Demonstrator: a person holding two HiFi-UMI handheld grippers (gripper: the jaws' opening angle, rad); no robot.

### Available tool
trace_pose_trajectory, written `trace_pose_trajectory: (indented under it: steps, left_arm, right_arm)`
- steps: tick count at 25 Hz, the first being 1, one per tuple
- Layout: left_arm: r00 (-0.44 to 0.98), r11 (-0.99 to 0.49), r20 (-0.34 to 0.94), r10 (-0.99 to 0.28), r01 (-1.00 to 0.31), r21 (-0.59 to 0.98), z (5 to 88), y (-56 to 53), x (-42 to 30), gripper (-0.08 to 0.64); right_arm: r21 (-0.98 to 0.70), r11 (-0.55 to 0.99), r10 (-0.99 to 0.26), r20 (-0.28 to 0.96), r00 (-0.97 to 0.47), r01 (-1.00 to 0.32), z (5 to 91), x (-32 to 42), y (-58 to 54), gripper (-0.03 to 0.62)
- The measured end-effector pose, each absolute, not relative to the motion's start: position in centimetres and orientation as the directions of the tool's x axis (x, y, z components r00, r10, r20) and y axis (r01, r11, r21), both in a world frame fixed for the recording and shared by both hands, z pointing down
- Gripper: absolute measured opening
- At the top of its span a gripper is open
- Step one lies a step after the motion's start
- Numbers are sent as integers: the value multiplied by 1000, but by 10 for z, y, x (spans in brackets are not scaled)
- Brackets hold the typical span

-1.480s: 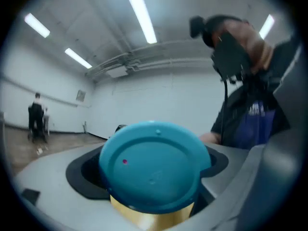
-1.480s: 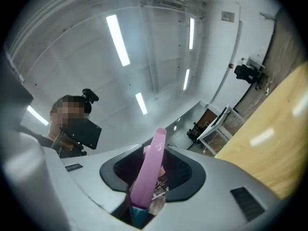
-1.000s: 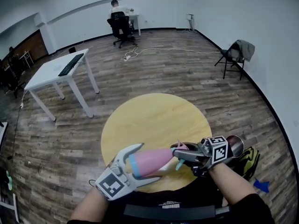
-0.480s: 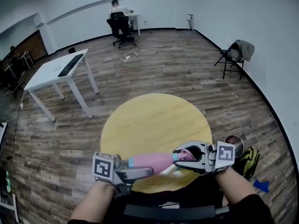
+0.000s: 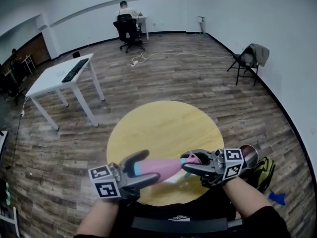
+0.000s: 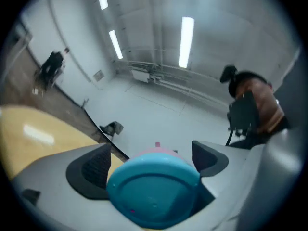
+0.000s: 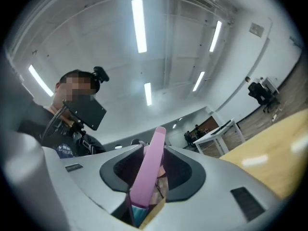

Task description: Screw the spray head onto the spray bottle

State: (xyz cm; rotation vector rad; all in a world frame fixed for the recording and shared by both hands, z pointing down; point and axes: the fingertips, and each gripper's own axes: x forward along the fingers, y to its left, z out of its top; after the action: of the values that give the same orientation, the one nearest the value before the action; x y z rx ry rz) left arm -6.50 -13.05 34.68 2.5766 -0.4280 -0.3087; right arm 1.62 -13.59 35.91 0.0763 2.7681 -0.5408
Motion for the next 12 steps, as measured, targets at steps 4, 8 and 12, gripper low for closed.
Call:
trace_pose_trajectory:
  steps: [4, 8, 12]
  left_arm:
    - [906, -906, 40, -421, -422, 42, 355, -113, -50, 531]
    - [878, -879, 162, -451, -406, -251, 373, -104, -36, 531]
    - [874, -872, 182, -451, -388, -298, 381, -99, -33, 531]
  right_arm:
    - [-527, 833, -37, -352, -935, 166, 371, 25, -146, 150]
    - [-596, 771, -25, -379, -925, 224, 374, 23, -148, 150]
    - [-608, 761, -5, -353, -936, 225, 376, 20, -143, 150]
